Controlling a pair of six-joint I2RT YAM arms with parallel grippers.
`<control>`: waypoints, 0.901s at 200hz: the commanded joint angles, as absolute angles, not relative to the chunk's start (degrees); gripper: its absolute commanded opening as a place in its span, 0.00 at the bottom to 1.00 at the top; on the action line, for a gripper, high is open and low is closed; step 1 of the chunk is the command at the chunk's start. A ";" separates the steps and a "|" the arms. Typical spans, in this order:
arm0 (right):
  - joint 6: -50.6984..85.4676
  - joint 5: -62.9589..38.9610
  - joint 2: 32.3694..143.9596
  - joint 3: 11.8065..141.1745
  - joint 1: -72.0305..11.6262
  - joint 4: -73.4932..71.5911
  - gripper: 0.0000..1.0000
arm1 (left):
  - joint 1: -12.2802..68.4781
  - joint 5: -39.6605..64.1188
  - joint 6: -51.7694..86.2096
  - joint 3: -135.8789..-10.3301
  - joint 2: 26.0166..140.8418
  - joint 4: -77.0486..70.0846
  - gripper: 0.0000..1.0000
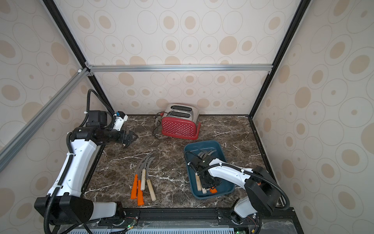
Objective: Put small sickles into storage boxes
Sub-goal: Place the sickle in the storage box.
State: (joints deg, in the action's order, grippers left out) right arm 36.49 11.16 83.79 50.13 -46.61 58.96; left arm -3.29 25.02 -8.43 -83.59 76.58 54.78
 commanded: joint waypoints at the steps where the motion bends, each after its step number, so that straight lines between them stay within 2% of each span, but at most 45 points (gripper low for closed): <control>1: 36.77 13.20 82.95 51.23 -46.25 60.98 0.43 | -3.65 26.47 -9.96 -83.66 75.41 55.29 0.99; 51: 36.66 15.41 83.01 53.11 -46.26 62.81 0.45 | -3.68 26.04 -10.02 -84.62 75.50 55.37 0.99; 91: 34.63 18.39 80.79 60.16 -46.19 63.74 0.46 | -3.68 25.45 -9.61 -85.09 76.38 55.37 0.99; 143: 29.68 11.94 82.08 68.25 -46.71 55.15 0.44 | -3.63 20.16 -6.45 -83.86 76.54 53.72 0.99; 180: 29.87 4.39 86.62 71.41 -50.75 46.43 0.43 | -3.66 15.62 -3.73 -83.93 77.75 53.73 0.99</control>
